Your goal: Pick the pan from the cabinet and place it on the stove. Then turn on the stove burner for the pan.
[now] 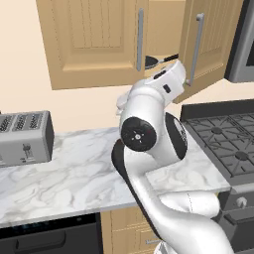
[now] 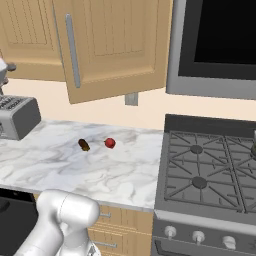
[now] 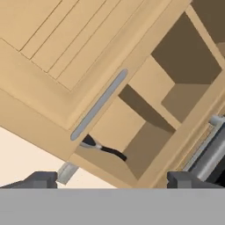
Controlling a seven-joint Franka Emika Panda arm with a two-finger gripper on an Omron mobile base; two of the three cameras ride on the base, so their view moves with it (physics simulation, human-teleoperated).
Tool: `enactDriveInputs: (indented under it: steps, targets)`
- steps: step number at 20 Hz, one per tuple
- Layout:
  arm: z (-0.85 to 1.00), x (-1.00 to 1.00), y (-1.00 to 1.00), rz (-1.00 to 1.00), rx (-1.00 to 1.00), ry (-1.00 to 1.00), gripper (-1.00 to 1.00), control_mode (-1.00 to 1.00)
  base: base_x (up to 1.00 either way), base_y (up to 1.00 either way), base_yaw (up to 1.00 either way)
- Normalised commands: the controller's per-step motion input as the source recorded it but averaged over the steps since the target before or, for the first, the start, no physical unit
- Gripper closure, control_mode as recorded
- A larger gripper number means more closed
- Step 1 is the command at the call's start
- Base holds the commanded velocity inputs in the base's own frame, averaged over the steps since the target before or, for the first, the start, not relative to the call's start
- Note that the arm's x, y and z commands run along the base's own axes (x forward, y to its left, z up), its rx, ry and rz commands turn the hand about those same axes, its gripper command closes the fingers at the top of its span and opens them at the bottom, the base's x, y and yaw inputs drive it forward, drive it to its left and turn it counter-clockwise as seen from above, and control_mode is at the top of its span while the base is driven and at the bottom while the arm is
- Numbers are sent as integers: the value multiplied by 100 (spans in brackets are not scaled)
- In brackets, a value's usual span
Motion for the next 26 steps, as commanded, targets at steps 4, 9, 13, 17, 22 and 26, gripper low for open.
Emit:
enactDriveInputs:
  steps: [4, 9, 13, 17, 22, 26]
  targets:
    - [-2, 48, 3, -23, -23, 8, -100, -100, 0, 0, 0]
    - [-5, 50, -15, -14, -17, 6, -100, -100, 0, 0, 0]
    - [-8, 50, -22, -11, -14, 7, -100, -100, 0, 0, 0]
    - [-9, 49, -25, -10, -12, 6, -100, -100, 0, 0, 0]
    - [-6, 42, -29, -9, -10, 8, -100, -100, 0, 0, 0]
    - [0, 29, -37, -7, -7, 8, -100, -100, 0, 0, 0]
